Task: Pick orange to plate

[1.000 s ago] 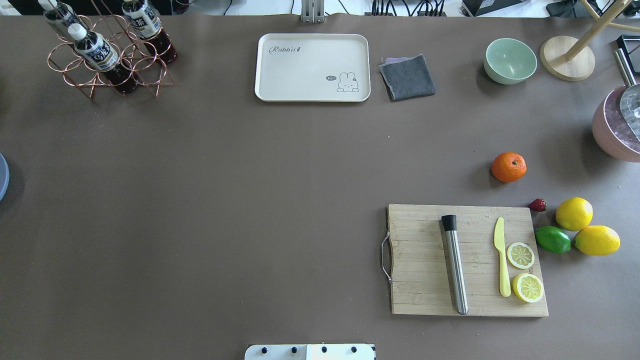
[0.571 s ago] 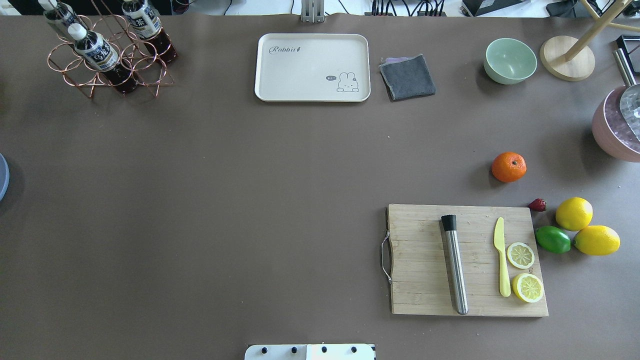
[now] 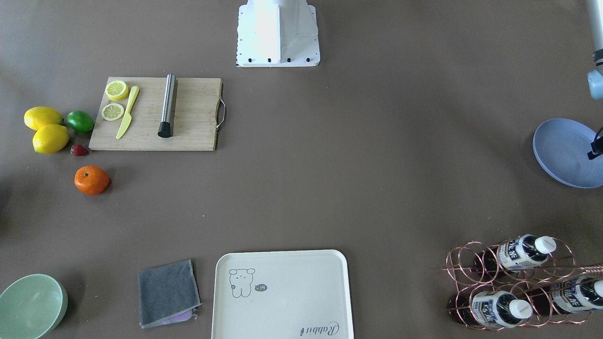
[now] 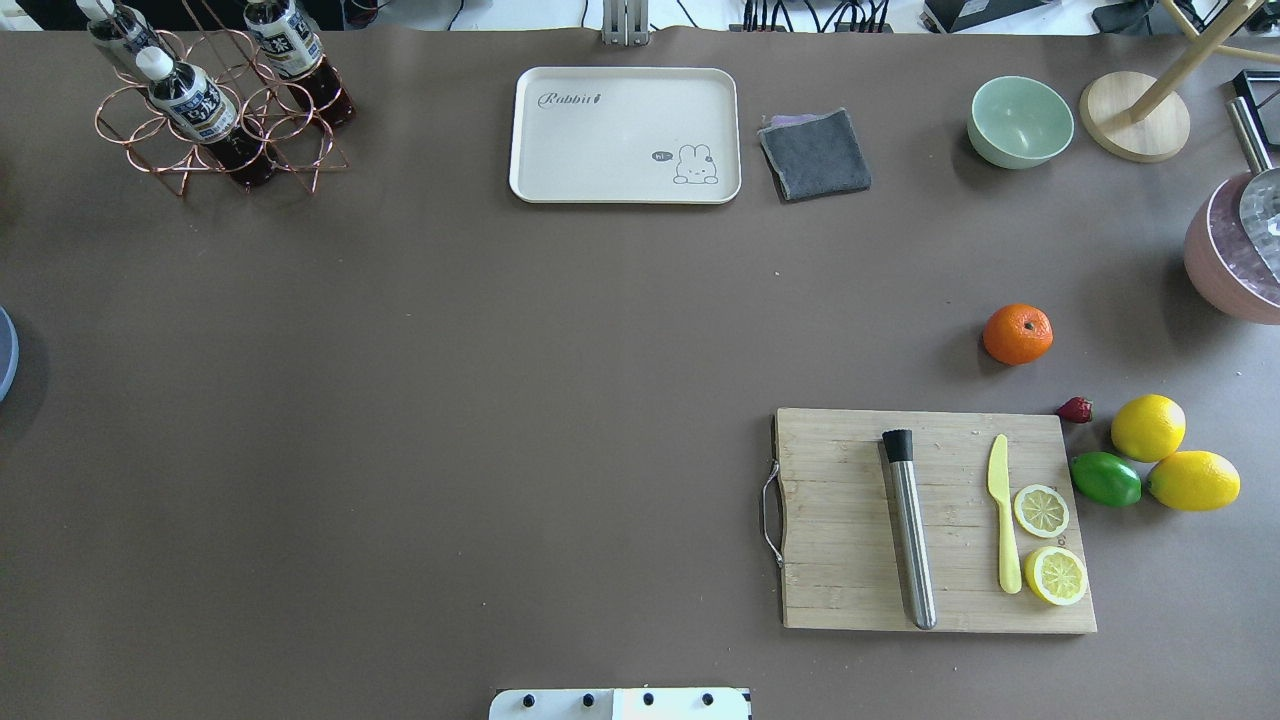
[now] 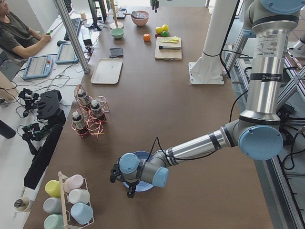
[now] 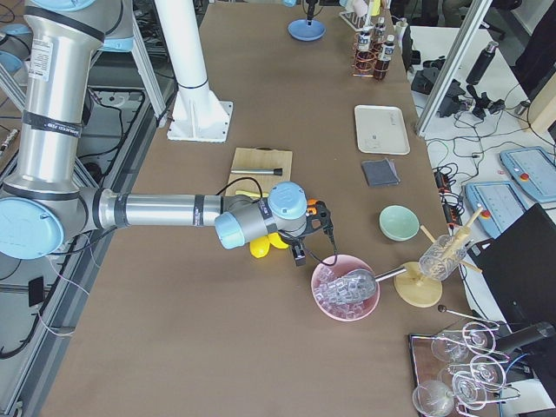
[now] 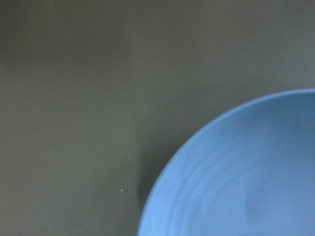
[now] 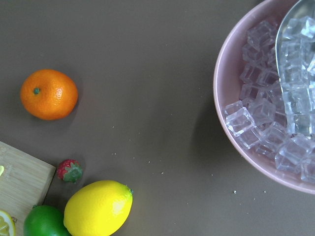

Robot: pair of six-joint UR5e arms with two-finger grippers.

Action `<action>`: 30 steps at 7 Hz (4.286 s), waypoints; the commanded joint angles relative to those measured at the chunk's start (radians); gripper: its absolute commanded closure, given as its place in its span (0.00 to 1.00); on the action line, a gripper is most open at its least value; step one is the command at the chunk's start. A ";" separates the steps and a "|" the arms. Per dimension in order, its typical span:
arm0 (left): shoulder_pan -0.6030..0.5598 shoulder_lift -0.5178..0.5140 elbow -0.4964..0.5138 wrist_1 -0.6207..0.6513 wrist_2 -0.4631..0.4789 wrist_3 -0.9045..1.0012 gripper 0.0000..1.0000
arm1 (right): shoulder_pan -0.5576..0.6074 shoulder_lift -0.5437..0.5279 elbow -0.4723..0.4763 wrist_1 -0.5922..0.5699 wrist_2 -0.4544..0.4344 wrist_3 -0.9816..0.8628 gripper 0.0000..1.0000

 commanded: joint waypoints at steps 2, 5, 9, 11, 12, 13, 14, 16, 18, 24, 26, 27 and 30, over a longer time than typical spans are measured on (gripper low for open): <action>0.003 -0.013 0.003 0.001 0.030 -0.001 1.00 | 0.000 0.005 0.003 0.002 0.042 0.048 0.00; 0.003 -0.015 -0.059 0.001 -0.010 -0.016 1.00 | 0.000 0.006 -0.002 0.000 0.052 0.050 0.00; 0.181 -0.051 -0.560 0.022 -0.258 -0.790 1.00 | -0.079 0.162 -0.031 -0.004 0.024 0.279 0.00; 0.454 -0.141 -0.713 0.021 -0.033 -1.187 1.00 | -0.219 0.333 -0.115 -0.006 -0.079 0.407 0.00; 0.583 -0.238 -0.701 0.025 0.090 -1.298 1.00 | -0.303 0.406 -0.152 -0.008 -0.162 0.454 0.00; 0.677 -0.299 -0.672 0.025 0.193 -1.378 1.00 | -0.363 0.434 -0.169 -0.008 -0.213 0.490 0.00; 0.735 -0.339 -0.649 0.025 0.264 -1.406 1.00 | -0.399 0.431 -0.174 -0.008 -0.235 0.493 0.00; 0.794 -0.425 -0.565 0.025 0.345 -1.443 1.00 | -0.448 0.422 -0.204 -0.003 -0.287 0.493 0.00; 0.858 -0.430 -0.557 0.025 0.416 -1.460 1.00 | -0.450 0.393 -0.206 -0.003 -0.286 0.482 0.00; 0.905 -0.420 -0.569 0.025 0.473 -1.463 0.04 | -0.456 0.376 -0.188 0.000 -0.260 0.495 1.00; 0.794 -0.416 -0.641 0.092 0.350 -1.458 0.04 | -0.460 0.435 -0.133 -0.015 -0.200 0.583 1.00; 0.702 -0.401 -0.673 0.114 0.247 -1.452 0.04 | -0.497 0.525 -0.111 -0.030 -0.201 0.746 1.00; 0.459 -0.248 -0.647 0.122 0.038 -1.052 0.03 | -0.742 0.726 -0.089 -0.091 -0.432 1.051 1.00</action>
